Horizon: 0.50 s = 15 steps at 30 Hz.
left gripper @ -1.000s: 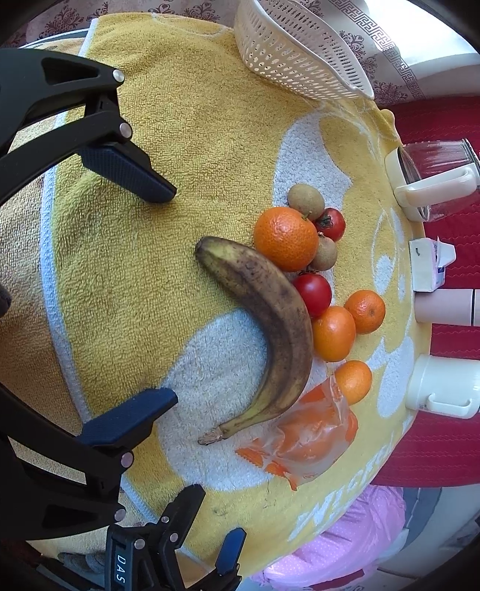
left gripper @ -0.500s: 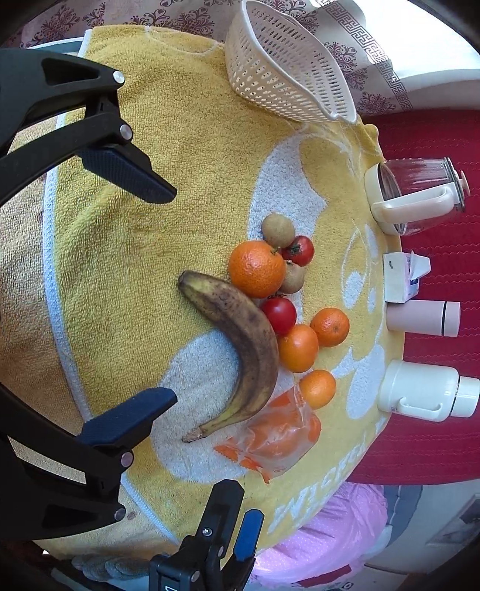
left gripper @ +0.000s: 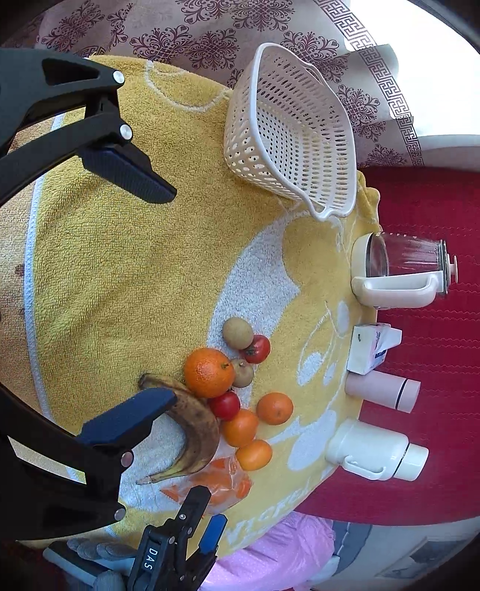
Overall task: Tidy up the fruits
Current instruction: 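Close the right tool on the bag of oranges while the left tool approaches the large orange, then close the left tool on the large orange while the right tool lifts the bag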
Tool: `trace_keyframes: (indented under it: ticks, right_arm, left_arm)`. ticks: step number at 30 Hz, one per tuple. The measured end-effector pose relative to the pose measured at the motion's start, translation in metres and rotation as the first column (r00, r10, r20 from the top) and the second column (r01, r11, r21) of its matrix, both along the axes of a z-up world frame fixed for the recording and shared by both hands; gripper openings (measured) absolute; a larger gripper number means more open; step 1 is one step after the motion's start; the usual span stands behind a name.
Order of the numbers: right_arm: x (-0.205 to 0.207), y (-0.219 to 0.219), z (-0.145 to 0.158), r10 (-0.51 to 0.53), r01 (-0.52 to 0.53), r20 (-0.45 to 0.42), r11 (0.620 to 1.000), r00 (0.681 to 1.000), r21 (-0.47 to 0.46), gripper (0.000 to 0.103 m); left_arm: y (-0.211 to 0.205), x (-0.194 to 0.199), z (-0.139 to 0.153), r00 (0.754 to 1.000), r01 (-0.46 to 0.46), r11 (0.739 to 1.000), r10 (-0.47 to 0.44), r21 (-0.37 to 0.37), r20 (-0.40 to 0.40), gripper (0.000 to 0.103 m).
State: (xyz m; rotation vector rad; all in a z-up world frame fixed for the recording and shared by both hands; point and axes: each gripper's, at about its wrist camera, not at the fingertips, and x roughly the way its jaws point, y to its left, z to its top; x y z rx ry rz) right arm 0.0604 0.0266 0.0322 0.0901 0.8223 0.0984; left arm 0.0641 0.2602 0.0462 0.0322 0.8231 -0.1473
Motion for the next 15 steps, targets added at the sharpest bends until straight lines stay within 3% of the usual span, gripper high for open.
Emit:
trace_keyframes:
  ticks: [8,11,15]
  right_arm:
    - [0.018,0.006,-0.008,0.003,-0.004,-0.02,1.0,1.0,-0.028,0.076]
    - [0.02,0.004,-0.01,-0.019,0.017,-0.026,0.999,0.999,-0.05,0.063]
    - [0.015,-0.001,-0.009,-0.025,0.024,-0.023,0.999,0.999,-0.024,0.055]
  left_arm:
    - [-0.007,0.009,-0.008,0.999,0.015,1.0,-0.015,0.004,-0.029,0.101]
    - [-0.011,0.011,-0.008,0.999,0.026,1.0,-0.026,0.006,-0.029,0.101]
    - [-0.016,0.013,-0.008,0.999,0.041,0.999,-0.04,0.002,-0.03,0.101]
